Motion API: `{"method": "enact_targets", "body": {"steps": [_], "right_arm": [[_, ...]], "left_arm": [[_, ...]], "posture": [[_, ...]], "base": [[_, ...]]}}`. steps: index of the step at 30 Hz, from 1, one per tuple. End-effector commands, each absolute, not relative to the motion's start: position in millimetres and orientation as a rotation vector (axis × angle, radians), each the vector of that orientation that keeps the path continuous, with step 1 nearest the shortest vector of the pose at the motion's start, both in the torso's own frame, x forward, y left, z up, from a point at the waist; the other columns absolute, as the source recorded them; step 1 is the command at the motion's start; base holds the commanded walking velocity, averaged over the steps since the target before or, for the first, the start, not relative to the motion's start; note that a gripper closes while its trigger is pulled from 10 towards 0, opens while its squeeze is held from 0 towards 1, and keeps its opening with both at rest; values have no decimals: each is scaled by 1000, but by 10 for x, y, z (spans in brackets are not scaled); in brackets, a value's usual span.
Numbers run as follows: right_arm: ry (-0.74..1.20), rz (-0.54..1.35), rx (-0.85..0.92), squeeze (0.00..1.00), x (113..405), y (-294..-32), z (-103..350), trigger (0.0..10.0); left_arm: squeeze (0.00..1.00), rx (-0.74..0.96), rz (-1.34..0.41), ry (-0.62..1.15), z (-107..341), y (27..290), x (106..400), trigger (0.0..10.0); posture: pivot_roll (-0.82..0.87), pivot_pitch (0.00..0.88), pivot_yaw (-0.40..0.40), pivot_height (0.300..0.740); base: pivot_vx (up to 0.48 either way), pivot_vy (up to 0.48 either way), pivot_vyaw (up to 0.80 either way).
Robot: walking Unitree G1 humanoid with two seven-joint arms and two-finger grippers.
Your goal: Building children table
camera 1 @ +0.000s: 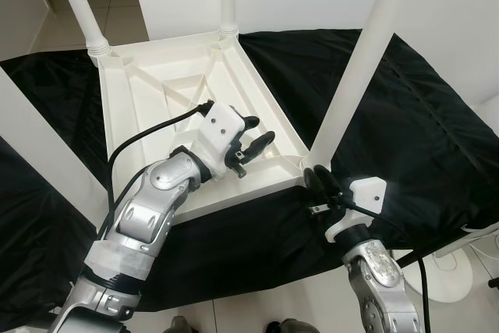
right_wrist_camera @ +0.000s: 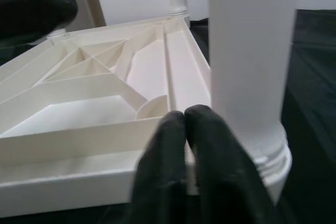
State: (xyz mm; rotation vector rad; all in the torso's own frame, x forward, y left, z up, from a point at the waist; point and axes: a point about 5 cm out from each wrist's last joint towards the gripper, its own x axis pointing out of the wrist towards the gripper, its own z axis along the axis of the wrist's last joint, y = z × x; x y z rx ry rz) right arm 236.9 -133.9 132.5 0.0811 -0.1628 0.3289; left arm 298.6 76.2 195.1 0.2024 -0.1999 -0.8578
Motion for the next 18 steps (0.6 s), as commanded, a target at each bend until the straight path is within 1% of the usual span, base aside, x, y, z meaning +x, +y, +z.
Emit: {"method": "enact_targets", "body": {"steps": [1,8,12,14,18], "right_arm": [[-128,355,66,0,2417,-1304,1283,10000],[-150,347,68,0,2548,-1330,1357,10000],[-160,288,49,0,2633,-1429,1368,10000],[-161,238,46,0,2678,-1520,1363,10000],[-162,206,36,0,2699,-1574,1362,10000]], "left_arm": [[0,215,-852,-172,1887,775,2957,10000],[0,201,-899,-152,1843,730,2877,10000],[0,219,-963,-120,1762,680,2775,10000],[0,231,-1019,-91,1695,643,2685,10000],[0,248,-1066,-87,1665,617,2614,10000]], "posture": [[-84,76,13,740],[-77,76,7,740],[-72,77,4,740],[-71,76,3,740],[-71,77,5,740]], "base": [[0,0,0],[0,0,0],[0,0,0],[0,0,0],[0,0,0]]}}
